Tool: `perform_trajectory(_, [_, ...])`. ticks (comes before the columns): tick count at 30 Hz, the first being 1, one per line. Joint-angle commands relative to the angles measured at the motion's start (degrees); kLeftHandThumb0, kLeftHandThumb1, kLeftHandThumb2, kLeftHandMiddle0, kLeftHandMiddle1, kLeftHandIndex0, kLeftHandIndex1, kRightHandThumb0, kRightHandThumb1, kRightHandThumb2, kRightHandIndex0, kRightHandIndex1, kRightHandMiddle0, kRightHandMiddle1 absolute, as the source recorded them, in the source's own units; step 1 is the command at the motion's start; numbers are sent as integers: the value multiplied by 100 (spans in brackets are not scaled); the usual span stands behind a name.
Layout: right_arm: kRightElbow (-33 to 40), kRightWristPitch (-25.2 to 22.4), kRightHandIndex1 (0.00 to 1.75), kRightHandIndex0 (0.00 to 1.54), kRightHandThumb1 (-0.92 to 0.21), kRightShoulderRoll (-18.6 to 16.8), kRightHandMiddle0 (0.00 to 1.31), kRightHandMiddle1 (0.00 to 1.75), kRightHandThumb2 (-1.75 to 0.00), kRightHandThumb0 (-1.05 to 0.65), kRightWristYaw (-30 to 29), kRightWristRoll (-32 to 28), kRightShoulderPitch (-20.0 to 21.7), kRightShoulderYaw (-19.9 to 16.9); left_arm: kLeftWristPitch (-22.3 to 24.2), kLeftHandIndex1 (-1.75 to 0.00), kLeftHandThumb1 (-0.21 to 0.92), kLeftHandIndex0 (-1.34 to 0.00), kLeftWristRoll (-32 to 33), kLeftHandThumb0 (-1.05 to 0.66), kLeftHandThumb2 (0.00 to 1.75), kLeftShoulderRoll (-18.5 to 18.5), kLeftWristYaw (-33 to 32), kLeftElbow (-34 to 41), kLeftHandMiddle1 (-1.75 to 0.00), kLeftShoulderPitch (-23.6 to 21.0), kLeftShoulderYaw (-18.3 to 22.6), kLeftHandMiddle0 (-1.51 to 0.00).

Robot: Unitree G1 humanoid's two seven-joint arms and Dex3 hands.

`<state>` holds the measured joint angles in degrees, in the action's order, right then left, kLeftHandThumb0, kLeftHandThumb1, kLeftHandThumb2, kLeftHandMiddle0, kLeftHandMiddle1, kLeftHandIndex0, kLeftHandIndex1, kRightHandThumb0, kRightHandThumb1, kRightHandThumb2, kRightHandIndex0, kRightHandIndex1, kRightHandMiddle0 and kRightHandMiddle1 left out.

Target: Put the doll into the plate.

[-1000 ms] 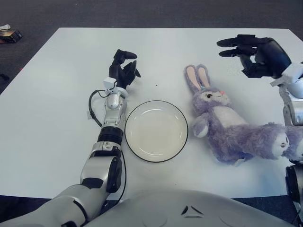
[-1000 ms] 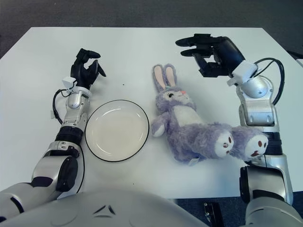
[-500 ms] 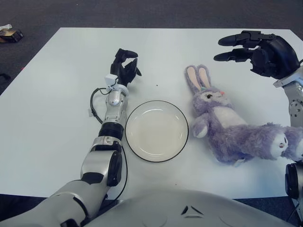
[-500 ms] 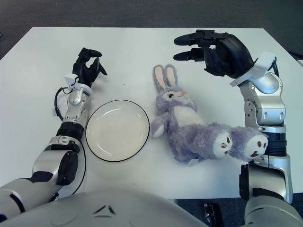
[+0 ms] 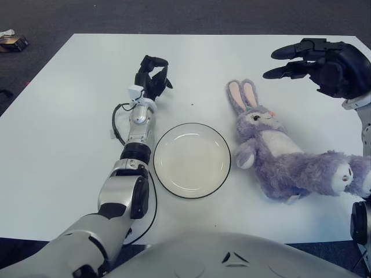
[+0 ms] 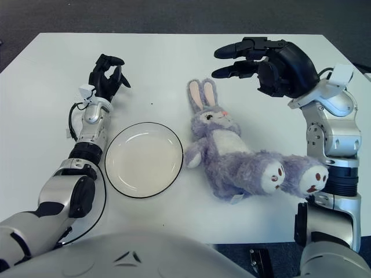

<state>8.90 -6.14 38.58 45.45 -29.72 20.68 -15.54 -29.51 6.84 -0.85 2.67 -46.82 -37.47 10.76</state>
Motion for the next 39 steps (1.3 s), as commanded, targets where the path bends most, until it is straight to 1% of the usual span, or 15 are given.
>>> perform_trajectory(1, [92, -38, 1, 93, -92, 125, 63, 23, -74, -43, 136, -27, -138, -84, -81, -146, 92, -47, 40, -36, 26, -36, 44, -53, -175, -77, 14, -87])
perform_trajectory(8, [100, -58, 2, 94, -92, 119, 63, 22, -74, -42, 175, -17, -152, -102, -101, -146, 92, -48, 40, -36, 26, -37, 50, -76, -175, -85, 18, -87])
perform_trajectory(10, [79, -92, 2, 95, -92, 216, 63, 22, -76, -40, 392, 50, -363, 11, -85, -146, 92, -48, 40, -36, 26, -23, 55, -48, -175, -71, 7, -87])
perform_trajectory(12, [66, -141, 2, 96, -92, 306, 63, 22, -78, -39, 541, 99, -468, 85, -79, -146, 92, -48, 40, -36, 26, -17, 60, -40, -175, -66, 3, -87])
perform_trajectory(15, [53, -221, 2, 96, -92, 420, 64, 22, -80, -38, 678, 146, -501, 141, -80, -146, 92, -48, 41, -36, 26, -16, 67, -49, -175, -71, 4, -87])
perform_trajectory(18, [50, -403, 2, 97, -92, 544, 64, 22, -80, -37, 811, 141, -519, 190, -84, -146, 92, -48, 42, -36, 26, -16, 77, -66, -175, -76, 7, -87])
perform_trajectory(23, [60, -462, 2, 97, -92, 553, 64, 21, -80, -37, 849, 147, -513, 181, -85, -146, 92, -48, 44, -36, 26, -16, 80, -68, -175, -77, 8, -87])
perform_trajectory(25, [-6, -617, 2, 97, -92, 614, 63, 21, -80, -37, 883, 243, -550, 339, -76, -146, 92, -48, 52, -36, 26, -22, 95, -108, -175, -100, 10, -87])
perform_trajectory(27, [-38, -691, 2, 97, -92, 642, 62, 20, -79, -37, 898, 291, -565, 415, -72, -146, 92, -48, 56, -36, 26, -25, 102, -127, -175, -111, 10, -87])
perform_trajectory(31, [-48, -670, 2, 98, -92, 702, 62, 20, -79, -37, 877, 459, -553, 483, -67, -146, 92, -48, 66, -36, 26, -36, 110, -125, -175, -111, 5, -87])
perform_trajectory(37, [-46, -676, 2, 98, -92, 687, 62, 20, -78, -37, 888, 498, -546, 478, -68, -146, 92, -48, 70, -36, 26, -38, 112, -127, -175, -112, 3, -87])
perform_trajectory(39, [-140, -464, 2, 98, -92, 803, 62, 20, -78, -38, 877, 879, -416, 678, -46, -146, 92, -48, 73, -36, 26, -44, 111, -100, -175, -107, 1, -87])
